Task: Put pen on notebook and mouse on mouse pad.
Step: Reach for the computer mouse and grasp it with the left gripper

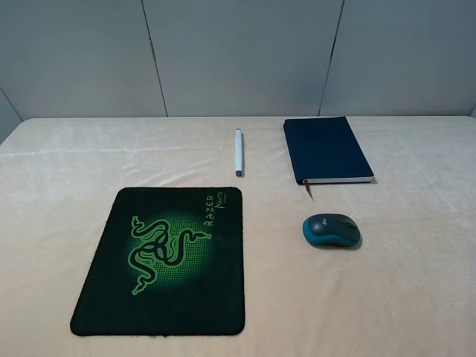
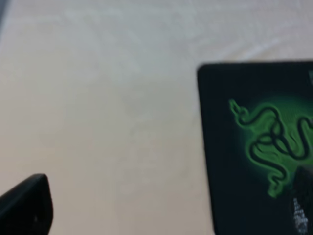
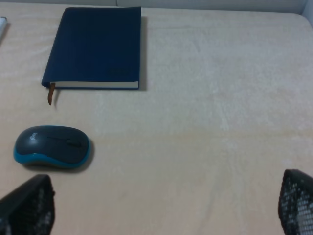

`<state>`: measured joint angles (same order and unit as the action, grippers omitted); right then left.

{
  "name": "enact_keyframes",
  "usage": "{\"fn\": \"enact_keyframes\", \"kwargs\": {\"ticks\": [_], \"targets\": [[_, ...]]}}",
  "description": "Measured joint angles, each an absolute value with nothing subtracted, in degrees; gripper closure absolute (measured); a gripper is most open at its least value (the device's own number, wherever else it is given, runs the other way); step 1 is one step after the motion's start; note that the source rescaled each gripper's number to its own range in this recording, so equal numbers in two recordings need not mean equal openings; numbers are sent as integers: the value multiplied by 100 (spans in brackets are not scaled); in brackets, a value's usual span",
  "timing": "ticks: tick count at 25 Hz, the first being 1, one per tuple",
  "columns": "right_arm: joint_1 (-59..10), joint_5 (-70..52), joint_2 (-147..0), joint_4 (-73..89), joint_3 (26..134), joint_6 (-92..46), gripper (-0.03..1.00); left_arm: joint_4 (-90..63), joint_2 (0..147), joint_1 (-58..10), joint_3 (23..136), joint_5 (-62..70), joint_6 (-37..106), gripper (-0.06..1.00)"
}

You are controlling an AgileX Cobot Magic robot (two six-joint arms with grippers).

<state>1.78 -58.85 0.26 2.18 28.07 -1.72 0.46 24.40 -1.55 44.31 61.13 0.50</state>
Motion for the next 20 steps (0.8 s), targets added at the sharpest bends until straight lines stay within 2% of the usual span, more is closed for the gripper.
{"fn": "enact_keyframes", "kwargs": {"ticks": [8,20], "targets": [[178,-5885,26,223,2807,-172,-3,-872,4594,-395,4976,6073,428,1],[178,-5885,26,223,2807,-172,-3,-921,7596,-1705,6433,6021,989,1]]}}
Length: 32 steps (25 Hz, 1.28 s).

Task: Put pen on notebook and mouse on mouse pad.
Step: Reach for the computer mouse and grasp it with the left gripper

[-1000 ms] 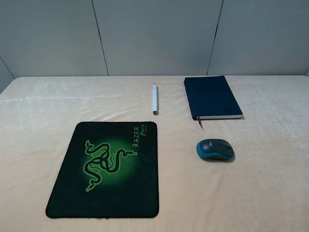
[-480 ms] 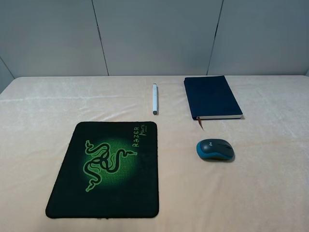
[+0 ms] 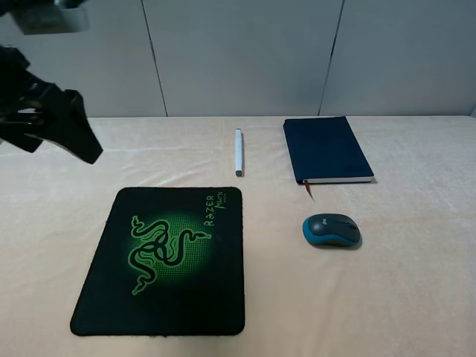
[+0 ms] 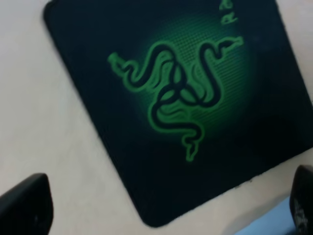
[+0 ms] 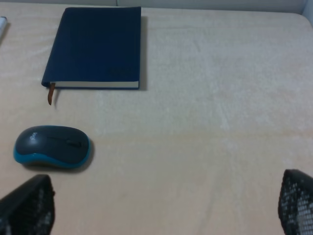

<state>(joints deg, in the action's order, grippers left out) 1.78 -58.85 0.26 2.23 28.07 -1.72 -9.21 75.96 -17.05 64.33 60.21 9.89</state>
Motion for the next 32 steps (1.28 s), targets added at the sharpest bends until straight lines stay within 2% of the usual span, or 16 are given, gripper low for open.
{"fn": "enact_keyframes", "kwargs": {"ticks": [9,18,32], "targets": [[178,-5885,26,223,2807,-172,-3,-915,9513,-2504,8157,6611,1344,1],[178,-5885,26,223,2807,-167,-3,-539,11149,-3467,9863,6611,1684,1],[178,-5885,26,223,2807,-161,-3,-310,12858,-5000,11197,6611,2683,1]]}}
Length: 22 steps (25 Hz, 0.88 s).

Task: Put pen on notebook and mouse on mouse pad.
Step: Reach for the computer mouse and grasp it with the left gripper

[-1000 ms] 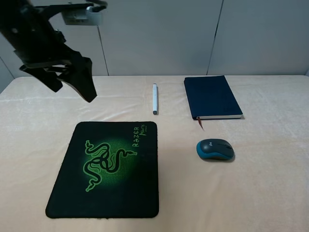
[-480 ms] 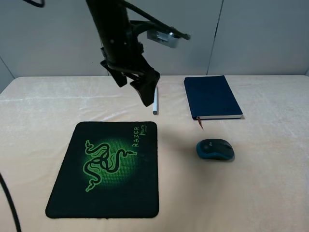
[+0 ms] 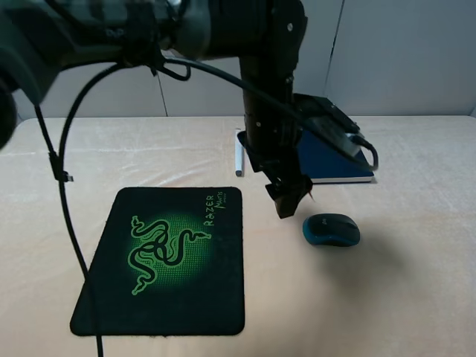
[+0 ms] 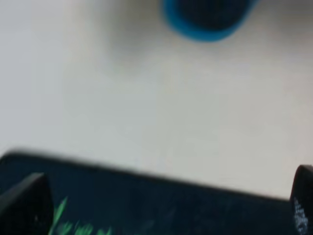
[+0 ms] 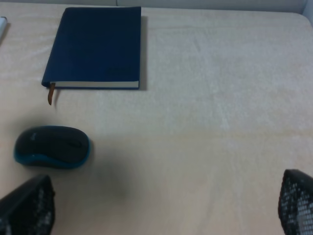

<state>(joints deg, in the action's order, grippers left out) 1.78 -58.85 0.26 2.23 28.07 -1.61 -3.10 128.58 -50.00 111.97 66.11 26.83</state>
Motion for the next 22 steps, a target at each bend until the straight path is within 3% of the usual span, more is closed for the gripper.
{"fn": "enact_keyframes", "kwargs": {"ticks": [9,22], "targets": [[178,-5885,26,223,2807,-161,-3,-223,13403,-5537,11709,6550,3080,1],[178,-5885,26,228,2807,-145,-3,-205,14062,-5592,12384,5707,3264,1]]}}
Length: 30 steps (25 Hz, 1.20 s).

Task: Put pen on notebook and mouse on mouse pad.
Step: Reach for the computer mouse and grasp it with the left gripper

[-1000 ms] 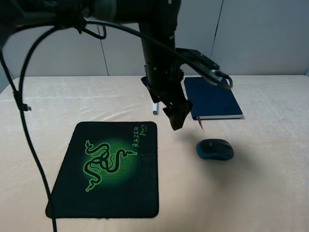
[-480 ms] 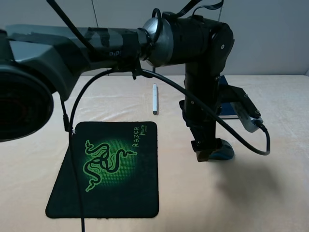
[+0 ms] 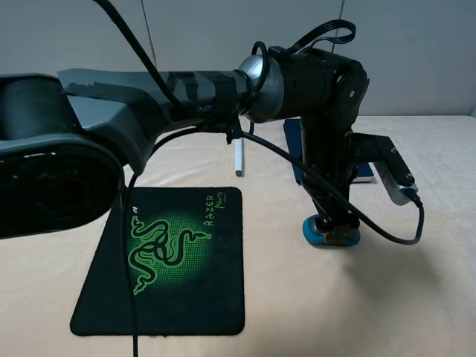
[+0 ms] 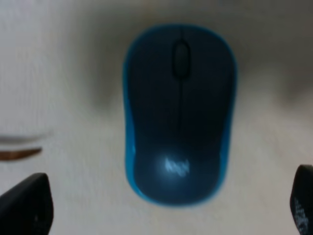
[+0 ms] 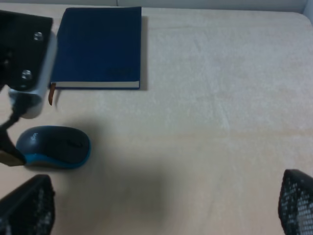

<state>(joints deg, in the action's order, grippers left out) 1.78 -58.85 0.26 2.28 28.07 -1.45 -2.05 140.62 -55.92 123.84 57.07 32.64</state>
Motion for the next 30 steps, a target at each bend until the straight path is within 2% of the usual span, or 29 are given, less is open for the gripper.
{"fn": "enact_keyframes", "kwargs": {"ticks": [8,30], "targets": [[178,-5885,26,228,2807,-145,-3,-341,14469,-5592,12838,5516,3311,1],[178,-5885,26,228,2807,-145,-3,-438,14799,-5592,12855,5414,3459,1]]}}
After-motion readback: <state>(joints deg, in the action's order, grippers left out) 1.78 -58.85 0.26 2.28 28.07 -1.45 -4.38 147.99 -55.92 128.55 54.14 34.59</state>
